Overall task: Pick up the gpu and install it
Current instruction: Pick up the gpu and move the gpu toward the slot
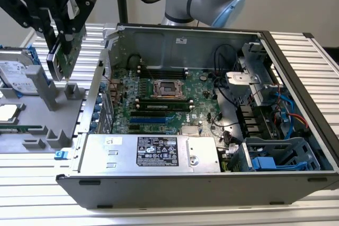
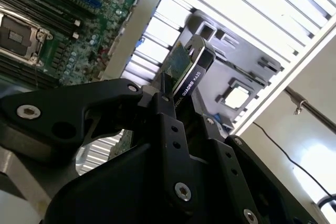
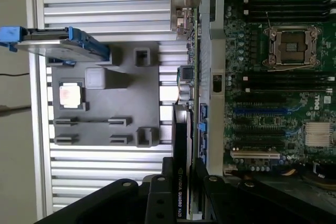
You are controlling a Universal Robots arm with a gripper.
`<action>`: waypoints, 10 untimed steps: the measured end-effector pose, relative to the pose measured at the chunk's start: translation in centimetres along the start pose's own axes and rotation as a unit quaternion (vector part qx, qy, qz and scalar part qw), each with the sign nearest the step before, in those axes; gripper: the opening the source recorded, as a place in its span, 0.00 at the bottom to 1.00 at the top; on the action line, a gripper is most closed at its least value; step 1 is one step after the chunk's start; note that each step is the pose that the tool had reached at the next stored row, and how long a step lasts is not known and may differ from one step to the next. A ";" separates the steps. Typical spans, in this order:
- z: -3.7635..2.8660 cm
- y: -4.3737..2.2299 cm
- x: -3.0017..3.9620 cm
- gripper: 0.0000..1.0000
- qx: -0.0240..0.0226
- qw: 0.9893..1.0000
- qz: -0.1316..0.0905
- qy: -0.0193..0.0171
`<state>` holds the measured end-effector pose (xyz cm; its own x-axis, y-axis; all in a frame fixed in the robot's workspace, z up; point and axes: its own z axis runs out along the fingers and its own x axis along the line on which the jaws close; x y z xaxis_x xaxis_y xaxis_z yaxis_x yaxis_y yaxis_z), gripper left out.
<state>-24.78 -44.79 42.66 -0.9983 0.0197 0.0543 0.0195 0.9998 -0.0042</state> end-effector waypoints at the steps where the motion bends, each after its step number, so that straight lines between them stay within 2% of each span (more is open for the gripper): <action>1: -0.01 0.00 -0.11 0.00 0.000 1.000 0.000 0.000; 10: -0.07 0.02 -1.26 0.00 0.000 1.000 0.000 0.003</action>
<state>-23.52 -44.79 42.67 -0.9980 0.0197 0.0607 0.0195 0.9998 -0.0044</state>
